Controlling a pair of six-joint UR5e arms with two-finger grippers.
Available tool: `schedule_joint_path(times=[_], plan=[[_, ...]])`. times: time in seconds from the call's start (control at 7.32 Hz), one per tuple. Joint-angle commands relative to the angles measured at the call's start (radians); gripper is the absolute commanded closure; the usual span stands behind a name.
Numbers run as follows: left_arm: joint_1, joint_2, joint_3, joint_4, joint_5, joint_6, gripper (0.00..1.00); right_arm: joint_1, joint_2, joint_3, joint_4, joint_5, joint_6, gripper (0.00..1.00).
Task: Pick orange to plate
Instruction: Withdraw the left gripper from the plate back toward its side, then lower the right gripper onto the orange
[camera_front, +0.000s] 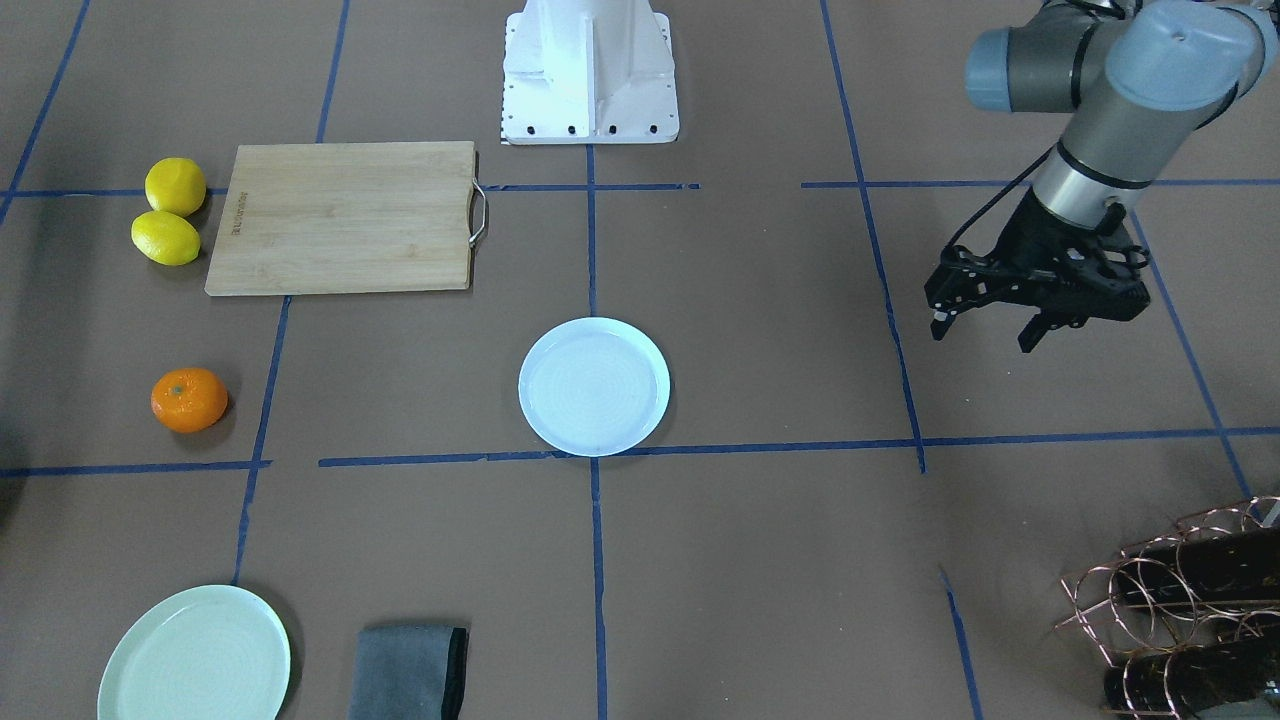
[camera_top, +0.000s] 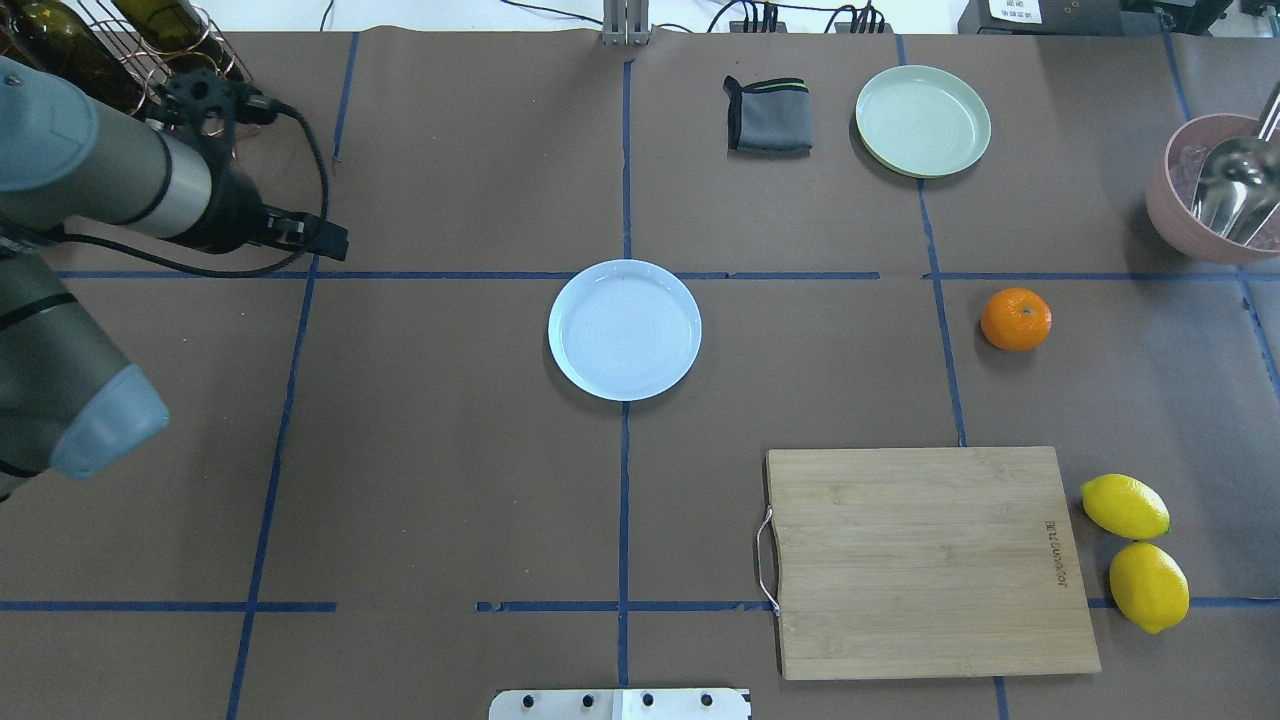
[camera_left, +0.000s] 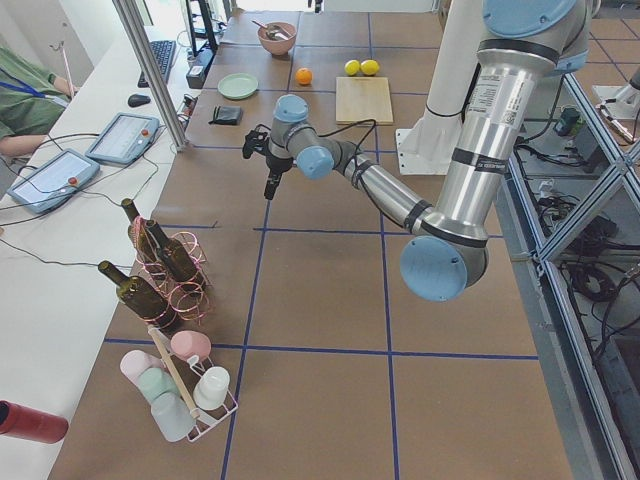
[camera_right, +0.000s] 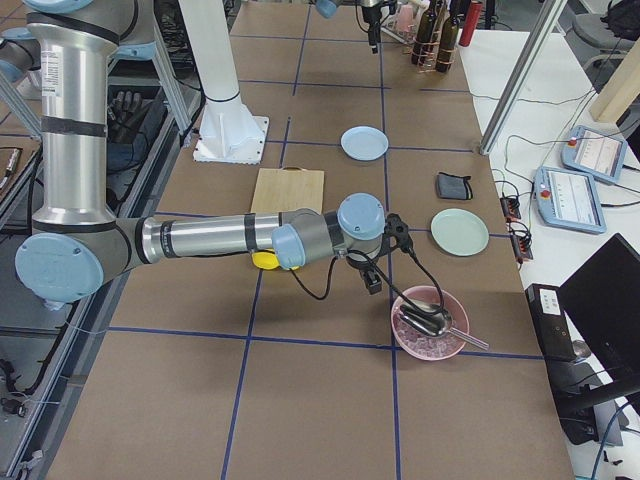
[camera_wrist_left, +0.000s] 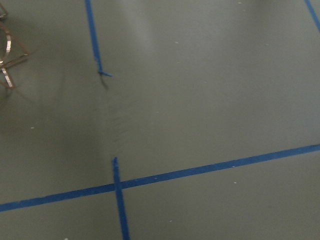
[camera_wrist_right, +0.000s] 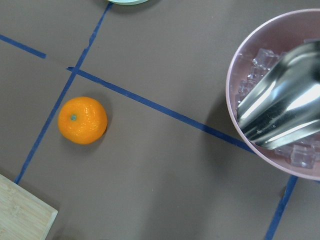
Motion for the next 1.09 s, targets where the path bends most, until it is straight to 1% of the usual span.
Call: schedule_joint_path(times=[0.0, 0.14, 0.27, 0.41, 0.55, 0.68, 0.82, 0.96], plan=[[-0.165, 0.081, 0.019, 0.058, -0.068, 0.311, 0.00, -0.024, 0.028, 0.001, 0.011, 0.004, 0.017, 0.00], [-0.276, 0.122, 0.065, 0.076, -0.159, 0.472, 0.00, -0.050, 0.053, 0.003, 0.009, -0.003, 0.038, 0.00], [-0.376, 0.167, 0.123, 0.085, -0.274, 0.622, 0.00, -0.083, 0.095, 0.004, 0.011, -0.003, 0.093, 0.00], [-0.430, 0.228, 0.128, 0.082, -0.283, 0.714, 0.00, -0.134, 0.144, 0.004, 0.011, -0.006, 0.152, 0.00], [-0.487, 0.277, 0.139, 0.093, -0.289, 0.748, 0.00, -0.171, 0.199, 0.004, 0.008, -0.021, 0.162, 0.00], [-0.521, 0.335, 0.137, 0.093, -0.292, 0.768, 0.00, -0.220, 0.258, 0.009, 0.003, -0.084, 0.184, 0.00], [-0.553, 0.374, 0.141, 0.094, -0.292, 0.862, 0.00, -0.269, 0.284, 0.014, 0.003, -0.144, 0.290, 0.00], [-0.570, 0.426, 0.136, 0.096, -0.291, 0.891, 0.00, -0.310, 0.284, 0.027, 0.003, -0.191, 0.340, 0.00]])
